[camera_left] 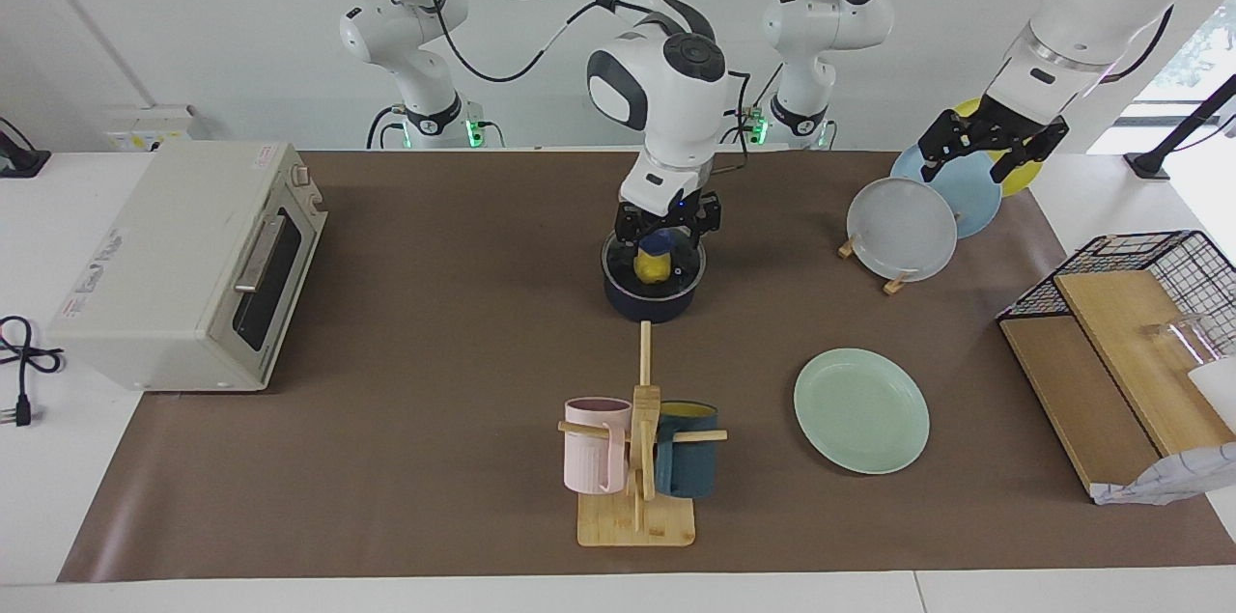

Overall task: Transfer potato from pot to plate
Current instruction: 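Reach the right gripper over the saucepan toward the glass lid knob, then grasp the glass lid knob with the right gripper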

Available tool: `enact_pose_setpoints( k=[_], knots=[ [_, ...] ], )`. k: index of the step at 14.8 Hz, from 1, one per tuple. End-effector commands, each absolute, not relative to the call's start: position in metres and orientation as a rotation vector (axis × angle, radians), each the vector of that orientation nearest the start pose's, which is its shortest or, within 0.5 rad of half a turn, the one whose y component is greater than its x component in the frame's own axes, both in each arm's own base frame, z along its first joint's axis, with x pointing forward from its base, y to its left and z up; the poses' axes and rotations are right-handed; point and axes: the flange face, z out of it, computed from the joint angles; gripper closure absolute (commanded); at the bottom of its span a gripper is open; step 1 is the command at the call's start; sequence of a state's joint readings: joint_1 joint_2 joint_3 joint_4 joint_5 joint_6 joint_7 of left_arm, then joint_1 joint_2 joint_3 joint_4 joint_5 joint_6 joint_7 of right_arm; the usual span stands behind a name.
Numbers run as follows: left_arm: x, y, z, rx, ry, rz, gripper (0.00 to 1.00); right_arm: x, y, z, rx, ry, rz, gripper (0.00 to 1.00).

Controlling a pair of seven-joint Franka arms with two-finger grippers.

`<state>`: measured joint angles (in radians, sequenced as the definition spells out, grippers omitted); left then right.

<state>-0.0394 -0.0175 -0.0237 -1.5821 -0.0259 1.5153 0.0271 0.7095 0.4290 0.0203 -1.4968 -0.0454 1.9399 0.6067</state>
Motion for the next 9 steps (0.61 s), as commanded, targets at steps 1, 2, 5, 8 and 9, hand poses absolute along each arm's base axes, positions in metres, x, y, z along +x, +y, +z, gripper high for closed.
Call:
enact_pose_setpoints(
  k=[1,2,5,8,9],
  knots=[
    [0.534,-0.035,0.628,-3.149,0.134,0.085,0.0,0.502,0.442,0.425,-3.149,-0.216,-0.069,0.0],
    [0.534,-0.035,0.628,-3.149,0.134,0.085,0.0,0.5,0.443,0.423,-3.149,-0.221,-0.067,0.0],
    [0.534,-0.035,0.628,-3.149,0.134,0.085,0.0,0.495,0.44,0.416,-3.154,-0.23,-0.056,0.0],
    [0.534,-0.035,0.628,-3.149,0.134,0.085,0.0,0.49,0.44,0.409,-3.143,-0.24,-0.074,0.0],
    [0.534,-0.035,0.628,-3.149,0.134,0.085,0.0,0.489,0.439,0.408,-3.145,-0.246,-0.073,0.0]
  ],
)
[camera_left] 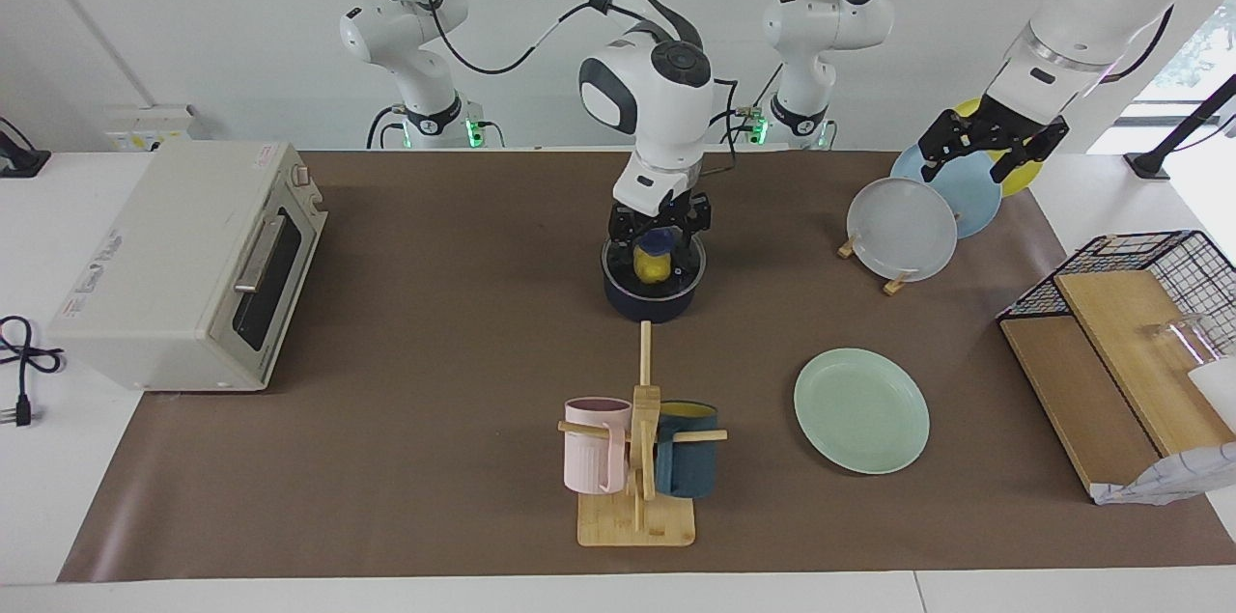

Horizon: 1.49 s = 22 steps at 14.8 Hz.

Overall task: Transfer potato from pot to plate
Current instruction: 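Grasp the glass lid knob with the right gripper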

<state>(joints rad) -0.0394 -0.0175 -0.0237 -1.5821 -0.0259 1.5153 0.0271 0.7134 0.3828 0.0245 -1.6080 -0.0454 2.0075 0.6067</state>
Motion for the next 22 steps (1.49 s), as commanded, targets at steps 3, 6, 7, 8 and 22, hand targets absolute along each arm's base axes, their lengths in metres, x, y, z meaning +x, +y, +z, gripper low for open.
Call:
enact_pose_setpoints(
  k=[3,6,7,8,22],
  knots=[
    [0.534,-0.035,0.628,-3.149,0.134,0.085,0.0,0.487,0.438,0.406,-3.148,-0.251,-0.066,0.02],
    [0.534,-0.035,0.628,-3.149,0.134,0.085,0.0,0.487,0.437,0.406,-3.148,-0.254,-0.066,0.3],
    [0.534,-0.035,0.628,-3.149,0.134,0.085,0.0,0.487,0.438,0.407,-3.147,-0.254,-0.068,0.38],
    [0.534,-0.035,0.628,-3.149,0.134,0.085,0.0,0.487,0.438,0.407,-3.147,-0.254,-0.068,0.45],
    [0.536,-0.049,0.627,-3.156,0.156,0.05,0.0,0.583,0.29,0.499,-3.128,-0.369,-0.039,0.48]
  ],
)
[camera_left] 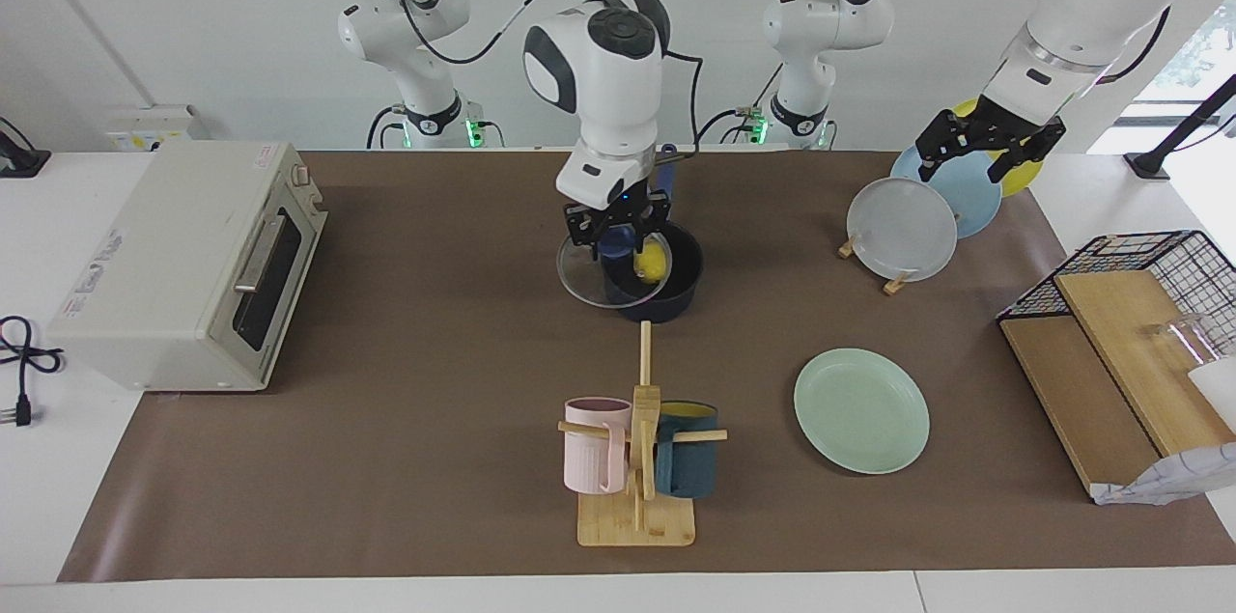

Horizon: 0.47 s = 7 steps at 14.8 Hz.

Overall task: Transfer potato from pot to plate
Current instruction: 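Lift the glass lid off the saucepan toward the toaster oven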

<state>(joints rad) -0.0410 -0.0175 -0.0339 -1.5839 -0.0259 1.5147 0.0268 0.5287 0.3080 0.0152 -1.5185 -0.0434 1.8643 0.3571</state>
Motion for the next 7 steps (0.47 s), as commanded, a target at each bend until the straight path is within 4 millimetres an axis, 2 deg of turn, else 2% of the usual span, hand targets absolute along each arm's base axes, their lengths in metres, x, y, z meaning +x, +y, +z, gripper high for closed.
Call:
enact_pose_setpoints(
  k=[1,2,3,4,6,7],
  knots=[
    [0.534,-0.065,0.627,-3.153,0.196,0.043,0.0,0.592,0.259,0.5,-3.129,-0.412,-0.015,0.48],
    [0.532,-0.083,0.623,-3.151,0.215,0.046,0.0,0.603,0.225,0.5,-3.126,-0.461,0.008,0.47],
    [0.531,-0.097,0.624,-3.156,0.144,0.023,0.0,0.611,0.192,0.497,-3.122,-0.502,0.041,0.47],
    [0.526,-0.126,0.623,-3.16,0.042,0.004,0.0,0.618,0.16,0.491,-3.117,-0.533,0.07,0.47],
    [0.509,-0.171,0.615,-3.168,-0.097,-0.033,0.0,0.617,0.103,0.475,-3.103,-0.579,0.121,0.47],
    [0.495,-0.199,0.601,-3.172,-0.097,-0.036,0.0,0.608,0.079,0.461,-3.096,-0.59,0.148,0.47]
  ],
)
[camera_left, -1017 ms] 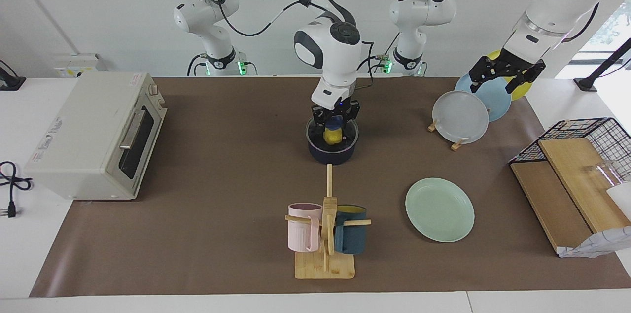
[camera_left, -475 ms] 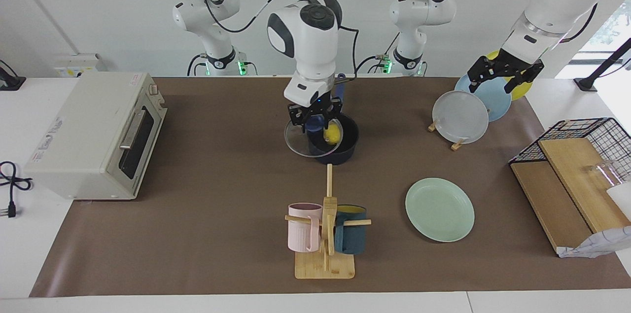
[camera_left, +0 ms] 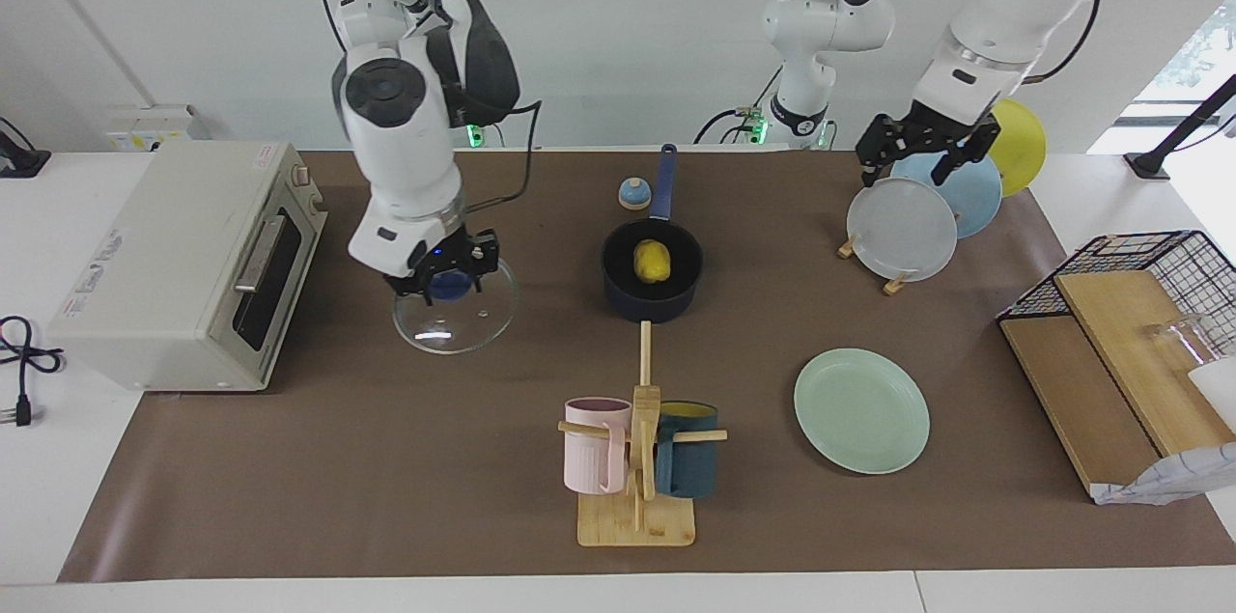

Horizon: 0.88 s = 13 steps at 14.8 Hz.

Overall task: Transfer potato from pot to plate
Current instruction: 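Lift the glass lid off the saucepan toward the toaster oven, then set the lid down by the toaster while the left gripper reaches the potato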

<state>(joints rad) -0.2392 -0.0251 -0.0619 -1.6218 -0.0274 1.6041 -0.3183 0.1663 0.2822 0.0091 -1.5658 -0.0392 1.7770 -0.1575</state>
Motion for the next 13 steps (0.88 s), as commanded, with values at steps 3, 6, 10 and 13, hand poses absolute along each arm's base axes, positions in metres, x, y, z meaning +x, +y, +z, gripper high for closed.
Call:
enact_pose_setpoints(
  k=[3,6,10,13],
  knots=[
    [0.459,-0.284,0.538,-3.205,-0.124,-0.042,0.0,0.578,0.032,0.406,-3.096,-0.613,0.045,0.47],
    [0.444,-0.336,0.465,-3.249,-0.101,-0.01,0.0,0.543,0.033,0.365,-3.102,-0.607,-0.025,0.47],
    [0.444,-0.376,0.396,-3.248,-0.141,0.012,0.0,0.536,0.002,0.334,-3.101,-0.617,-0.036,0.45],
    [0.433,-0.392,0.374,-3.235,-0.133,0.046,0.0,0.534,0.002,0.322,-3.101,-0.6,-0.013,0.35]
  ],
)
